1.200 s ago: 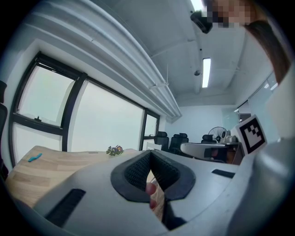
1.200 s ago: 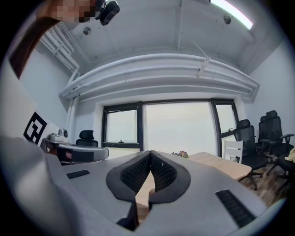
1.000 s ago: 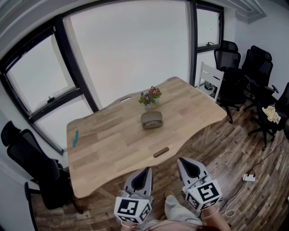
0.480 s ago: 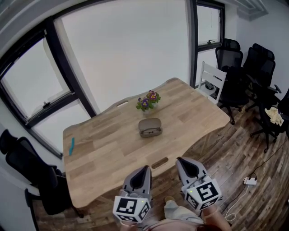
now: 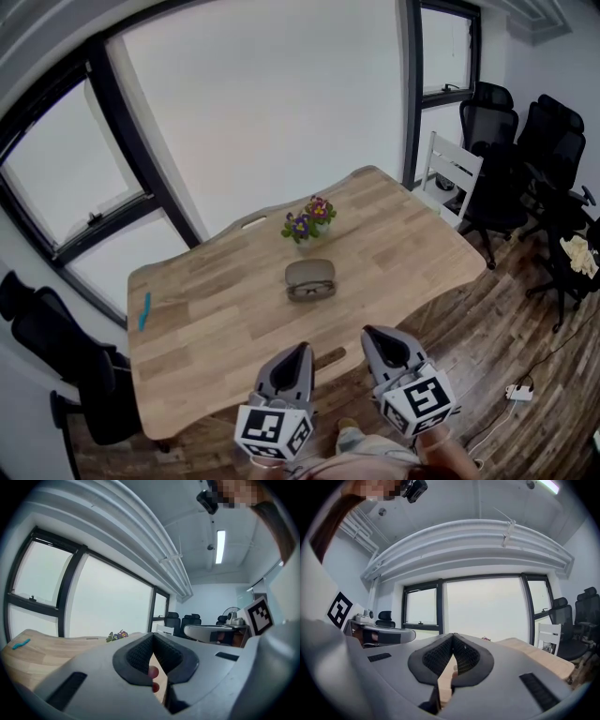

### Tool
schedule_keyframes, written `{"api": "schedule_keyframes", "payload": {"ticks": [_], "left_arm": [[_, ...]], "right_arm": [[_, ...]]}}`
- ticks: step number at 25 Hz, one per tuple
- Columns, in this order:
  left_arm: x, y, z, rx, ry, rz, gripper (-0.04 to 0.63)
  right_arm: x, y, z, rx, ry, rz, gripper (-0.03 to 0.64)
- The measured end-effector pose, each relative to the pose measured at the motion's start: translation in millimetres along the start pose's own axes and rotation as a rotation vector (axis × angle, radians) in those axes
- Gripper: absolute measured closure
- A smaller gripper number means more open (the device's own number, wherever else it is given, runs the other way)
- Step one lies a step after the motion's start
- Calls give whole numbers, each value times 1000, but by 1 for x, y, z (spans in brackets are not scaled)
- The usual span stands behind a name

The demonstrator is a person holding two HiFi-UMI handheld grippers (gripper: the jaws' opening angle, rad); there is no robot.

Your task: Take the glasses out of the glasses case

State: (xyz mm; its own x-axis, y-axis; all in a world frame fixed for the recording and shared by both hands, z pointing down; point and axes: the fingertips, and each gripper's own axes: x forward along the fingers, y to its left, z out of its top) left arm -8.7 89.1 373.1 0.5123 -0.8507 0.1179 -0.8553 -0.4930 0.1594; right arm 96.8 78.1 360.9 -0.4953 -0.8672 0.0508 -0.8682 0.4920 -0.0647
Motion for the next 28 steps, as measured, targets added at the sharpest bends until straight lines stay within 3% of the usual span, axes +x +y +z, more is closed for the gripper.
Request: {"api": "schedule_keyframes", "payload": {"ticks": [13,28], "left_arm": [[32,25,-12,-18,34,87,598],[75,79,-13,-16,66,63,598]], "right_arm": [[50,-23,-10,-45,28,76,617],[122,-22,-30,-100,77,106,617]]}}
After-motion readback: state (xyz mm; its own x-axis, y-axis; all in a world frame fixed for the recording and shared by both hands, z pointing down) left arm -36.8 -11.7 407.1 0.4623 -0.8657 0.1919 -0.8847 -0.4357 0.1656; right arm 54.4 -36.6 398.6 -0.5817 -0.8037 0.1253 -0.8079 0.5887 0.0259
